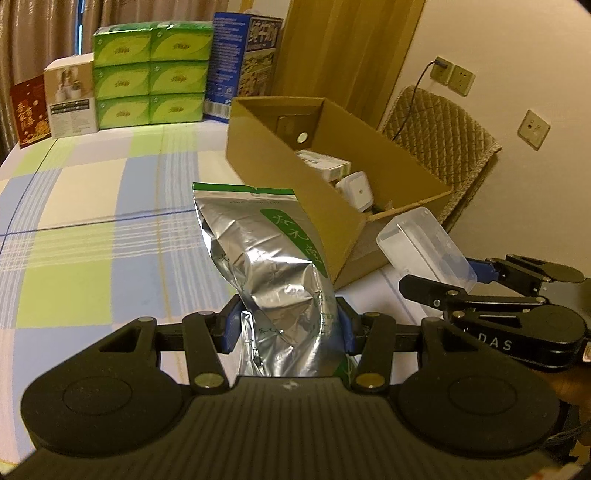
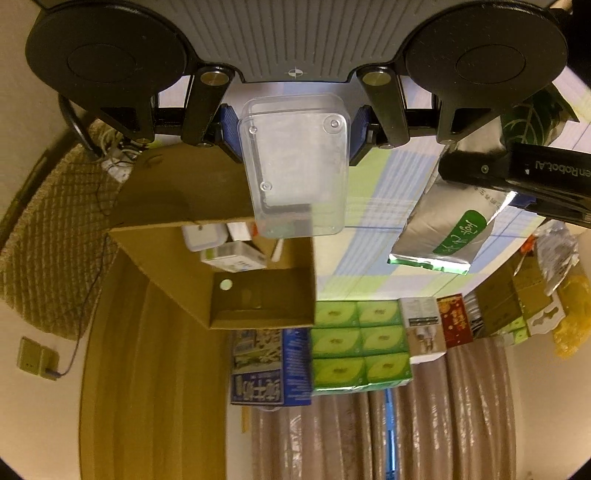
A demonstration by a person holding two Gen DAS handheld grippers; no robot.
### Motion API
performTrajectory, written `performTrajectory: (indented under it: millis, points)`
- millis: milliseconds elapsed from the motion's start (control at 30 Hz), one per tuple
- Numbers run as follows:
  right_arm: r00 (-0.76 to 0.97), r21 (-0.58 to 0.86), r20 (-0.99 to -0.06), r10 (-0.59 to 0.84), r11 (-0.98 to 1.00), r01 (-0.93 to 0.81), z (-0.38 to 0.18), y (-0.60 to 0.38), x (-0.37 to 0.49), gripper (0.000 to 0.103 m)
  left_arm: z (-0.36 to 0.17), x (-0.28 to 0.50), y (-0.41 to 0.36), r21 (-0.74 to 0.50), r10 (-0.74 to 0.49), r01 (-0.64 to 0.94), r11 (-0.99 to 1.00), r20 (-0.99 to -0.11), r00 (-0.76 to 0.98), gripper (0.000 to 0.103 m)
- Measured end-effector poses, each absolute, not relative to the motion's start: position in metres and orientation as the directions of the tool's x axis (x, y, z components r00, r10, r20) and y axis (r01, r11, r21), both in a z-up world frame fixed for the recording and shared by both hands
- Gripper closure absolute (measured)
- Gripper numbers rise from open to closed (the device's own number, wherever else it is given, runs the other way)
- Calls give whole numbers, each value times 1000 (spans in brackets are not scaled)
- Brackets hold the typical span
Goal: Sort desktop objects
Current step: 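Carry the foil bag with the left tool over the cardboard box while the right tool carries the container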
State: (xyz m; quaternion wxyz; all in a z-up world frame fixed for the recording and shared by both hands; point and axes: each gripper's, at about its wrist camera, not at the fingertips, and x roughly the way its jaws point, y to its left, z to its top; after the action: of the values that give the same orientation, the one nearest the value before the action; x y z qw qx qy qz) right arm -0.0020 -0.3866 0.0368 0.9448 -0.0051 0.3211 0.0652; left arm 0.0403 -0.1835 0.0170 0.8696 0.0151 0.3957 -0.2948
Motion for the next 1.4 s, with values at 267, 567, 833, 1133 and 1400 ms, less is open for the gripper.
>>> performTrajectory:
  millis: [267,567,833,1133,1400]
  points:
    - [794,30,-602,84,996,-83,46,-408,1,48,25,44,-206,-212,-529,557,803,-684,502,58]
    - [803,21,-593,59,998,-57,55,-427,7,48,36,51,-228,-207,-553,589,781,-669,497,58]
    - [807,9,-590,40,999,-44,58,-439,15,48,43,59,-248,-206,-572,612,763,-655,493,58]
    - [810,-14,-586,30,999,-47,61,-450,30,48,45,72,-264,-211,-582,620,756,-650,488,58]
    - [814,-20,-581,32,998,-53,64,-459,47,48,48,83,-279,-212,-589,628,749,-646,484,58]
